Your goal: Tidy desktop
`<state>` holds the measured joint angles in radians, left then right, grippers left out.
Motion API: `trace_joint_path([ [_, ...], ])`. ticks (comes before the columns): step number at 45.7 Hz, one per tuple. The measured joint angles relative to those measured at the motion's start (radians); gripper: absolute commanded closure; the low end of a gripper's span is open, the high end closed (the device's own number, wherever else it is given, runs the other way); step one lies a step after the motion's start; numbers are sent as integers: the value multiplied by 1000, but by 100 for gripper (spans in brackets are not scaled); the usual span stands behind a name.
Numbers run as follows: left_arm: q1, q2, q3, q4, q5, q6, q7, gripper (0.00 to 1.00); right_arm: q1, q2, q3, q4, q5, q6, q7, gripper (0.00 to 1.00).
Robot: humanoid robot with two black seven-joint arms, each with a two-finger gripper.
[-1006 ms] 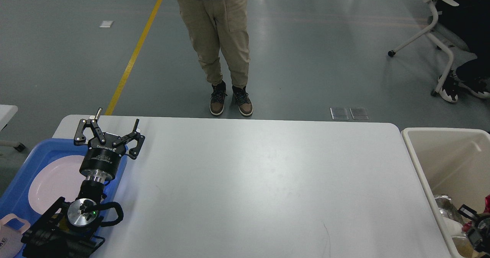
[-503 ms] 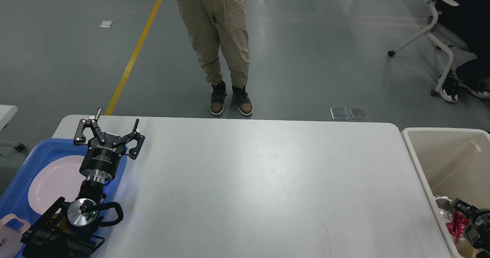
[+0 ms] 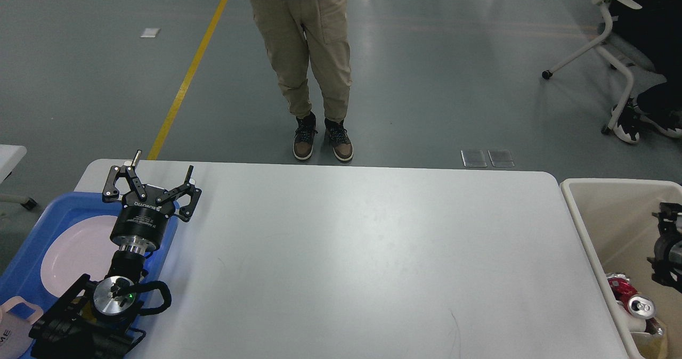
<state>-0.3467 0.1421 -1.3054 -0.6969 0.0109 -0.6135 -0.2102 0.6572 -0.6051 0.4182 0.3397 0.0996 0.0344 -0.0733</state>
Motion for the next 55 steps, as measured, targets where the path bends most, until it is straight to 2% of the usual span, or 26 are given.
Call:
trace_joint_path([
  [4,0,-1,0,0,0,0,0,4,-57,-33,257,121,-2,5,0,0],
  [10,0,-1,0,0,0,0,0,4,-157,-32,502,294,-15,11,17,0],
  [12,0,-1,0,0,0,0,0,4,-193,-22,557,347,-19,12,37,0],
  [18,0,-1,0,0,0,0,0,4,-287,27,690,486,-84,40,142,0],
  [23,0,-1,0,-1,0,0,0,4,-372,118,839,585,-225,71,199,0],
  [31,1,-1,0,-1,0,-1,0,4,-490,346,1121,697,-522,146,214,0],
  [35,1,-1,0,-1,0,-2,0,4,-505,413,1169,706,-593,162,236,0],
  [42,1,-1,0,-1,0,-1,0,4,-510,433,1165,706,-611,162,291,0],
  [55,0,-1,0,0,0,0,0,4,-520,421,1154,699,-608,151,300,0],
])
